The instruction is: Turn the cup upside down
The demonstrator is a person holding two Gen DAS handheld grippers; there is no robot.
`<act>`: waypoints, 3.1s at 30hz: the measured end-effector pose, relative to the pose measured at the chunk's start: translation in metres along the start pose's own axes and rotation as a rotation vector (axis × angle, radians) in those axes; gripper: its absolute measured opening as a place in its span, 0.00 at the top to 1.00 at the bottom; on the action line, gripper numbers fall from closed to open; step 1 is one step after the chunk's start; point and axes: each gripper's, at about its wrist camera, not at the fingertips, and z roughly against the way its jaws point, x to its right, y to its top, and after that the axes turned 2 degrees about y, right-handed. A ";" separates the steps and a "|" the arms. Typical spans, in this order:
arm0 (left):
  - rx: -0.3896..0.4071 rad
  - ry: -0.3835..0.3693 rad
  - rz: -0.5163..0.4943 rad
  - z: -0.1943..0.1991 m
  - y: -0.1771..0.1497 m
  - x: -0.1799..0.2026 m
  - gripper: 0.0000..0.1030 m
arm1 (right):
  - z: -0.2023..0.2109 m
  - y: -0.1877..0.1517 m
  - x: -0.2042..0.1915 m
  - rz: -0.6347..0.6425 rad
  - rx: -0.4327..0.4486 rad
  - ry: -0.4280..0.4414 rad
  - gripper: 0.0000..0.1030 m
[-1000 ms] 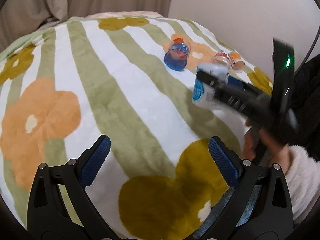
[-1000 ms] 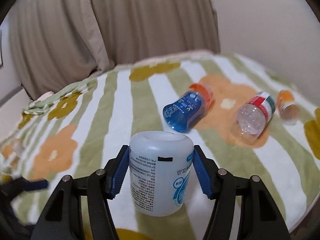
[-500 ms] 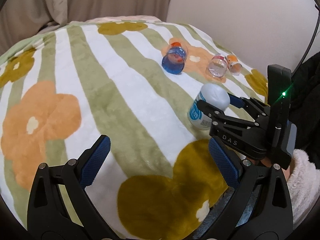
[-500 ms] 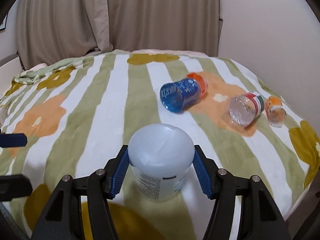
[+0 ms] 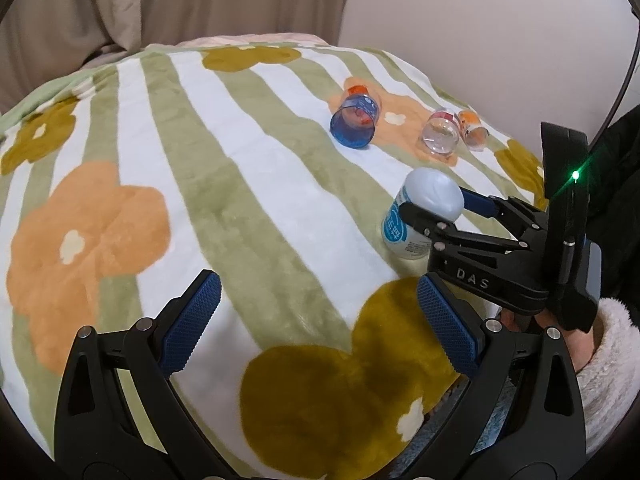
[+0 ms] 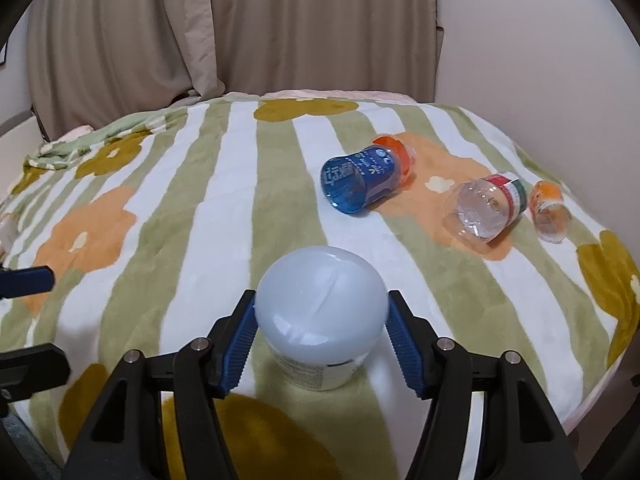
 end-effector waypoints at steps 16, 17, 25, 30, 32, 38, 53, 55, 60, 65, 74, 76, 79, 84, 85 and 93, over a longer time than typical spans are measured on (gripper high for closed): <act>0.043 0.029 -0.025 0.006 -0.003 0.002 0.05 | 0.015 0.002 -0.001 0.017 -0.005 0.042 0.00; 0.050 0.033 -0.024 0.008 -0.003 0.002 0.05 | 0.020 0.003 -0.002 0.025 0.001 0.044 0.00; 0.109 0.086 -0.025 0.025 -0.002 0.003 0.05 | 0.073 0.008 -0.005 0.088 0.071 0.024 0.00; 0.205 0.106 -0.050 0.056 0.021 0.025 0.05 | 0.130 0.017 0.010 0.069 0.155 -0.038 0.00; 0.268 0.083 -0.048 0.075 0.033 0.038 0.05 | 0.160 0.022 0.020 0.058 0.215 -0.110 0.00; 0.478 0.103 -0.115 0.132 0.067 0.089 0.00 | 0.234 0.032 0.054 -0.028 0.351 -0.233 0.00; 0.538 0.067 -0.165 0.140 0.065 0.139 0.00 | 0.270 0.020 0.092 -0.161 0.439 -0.311 0.00; 0.539 0.062 -0.157 0.139 0.065 0.140 0.00 | 0.273 0.018 0.092 -0.158 0.445 -0.316 0.00; 0.541 0.055 -0.155 0.140 0.064 0.142 0.00 | 0.275 0.016 0.094 -0.157 0.451 -0.326 0.00; 0.555 0.063 -0.161 0.143 0.064 0.145 0.00 | 0.277 0.015 0.093 -0.153 0.453 -0.327 0.00; 0.578 0.063 -0.171 0.150 0.060 0.150 0.00 | 0.278 0.018 0.093 -0.142 0.463 -0.353 0.00; 0.586 0.060 -0.170 0.152 0.059 0.152 0.00 | 0.279 0.017 0.093 -0.139 0.468 -0.347 0.00; 0.599 0.047 -0.168 0.155 0.056 0.154 0.00 | 0.282 0.018 0.094 -0.137 0.477 -0.350 0.00; 0.606 0.044 -0.176 0.155 0.055 0.158 0.00 | 0.286 0.019 0.095 -0.137 0.485 -0.357 0.00; 0.607 0.044 -0.176 0.155 0.055 0.159 0.00 | 0.286 0.019 0.095 -0.137 0.485 -0.359 0.00; 0.610 0.036 -0.175 0.156 0.053 0.161 0.00 | 0.289 0.019 0.095 -0.143 0.493 -0.369 0.00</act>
